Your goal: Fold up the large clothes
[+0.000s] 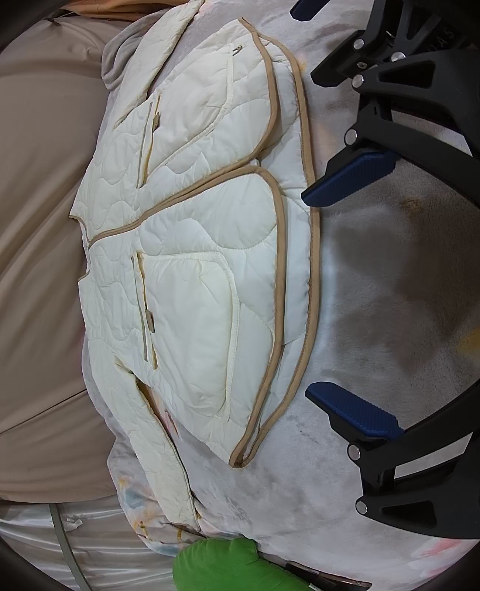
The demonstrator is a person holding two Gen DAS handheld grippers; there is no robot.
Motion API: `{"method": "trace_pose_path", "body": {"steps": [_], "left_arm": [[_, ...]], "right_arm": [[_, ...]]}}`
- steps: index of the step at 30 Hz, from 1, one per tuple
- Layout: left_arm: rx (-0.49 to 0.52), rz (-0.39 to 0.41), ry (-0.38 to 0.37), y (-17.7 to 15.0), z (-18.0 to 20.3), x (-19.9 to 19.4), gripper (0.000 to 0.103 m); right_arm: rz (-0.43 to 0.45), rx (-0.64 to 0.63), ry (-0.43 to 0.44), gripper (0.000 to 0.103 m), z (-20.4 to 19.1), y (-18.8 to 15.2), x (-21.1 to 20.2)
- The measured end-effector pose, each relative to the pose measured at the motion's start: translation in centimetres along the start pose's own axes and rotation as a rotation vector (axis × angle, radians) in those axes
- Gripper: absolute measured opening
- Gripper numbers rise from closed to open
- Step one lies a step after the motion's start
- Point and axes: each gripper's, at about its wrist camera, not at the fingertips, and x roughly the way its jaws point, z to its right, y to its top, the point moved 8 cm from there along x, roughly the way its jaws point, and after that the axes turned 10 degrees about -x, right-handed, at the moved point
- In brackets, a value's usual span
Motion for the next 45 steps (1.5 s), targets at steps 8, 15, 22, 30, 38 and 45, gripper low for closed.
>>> {"method": "trace_pose_path", "body": {"steps": [8,15,22,30,38,45], "left_arm": [[0.001,0.000,0.000,-0.01,0.01,0.00,0.093],[0.002,-0.001,0.001,-0.01,0.01,0.01,0.092],[0.002,0.000,0.002,-0.01,0.01,0.00,0.092],[0.003,0.001,0.003,0.01,-0.01,-0.01,0.092],[0.004,0.000,0.003,0.00,0.01,0.00,0.092],[0.004,0.000,0.004,0.00,0.01,0.00,0.092]], "right_arm": [[0.001,-0.002,-0.003,0.092,0.01,0.02,-0.05],[0.002,-0.004,-0.004,0.092,0.02,0.02,-0.08],[0.002,-0.005,-0.005,0.092,-0.01,0.01,-0.08],[0.003,-0.006,-0.006,0.092,-0.02,-0.02,-0.08],[0.003,-0.007,-0.007,0.092,-0.05,0.00,-0.08],[0.003,-0.007,-0.008,0.092,-0.09,0.02,-0.09]]}}
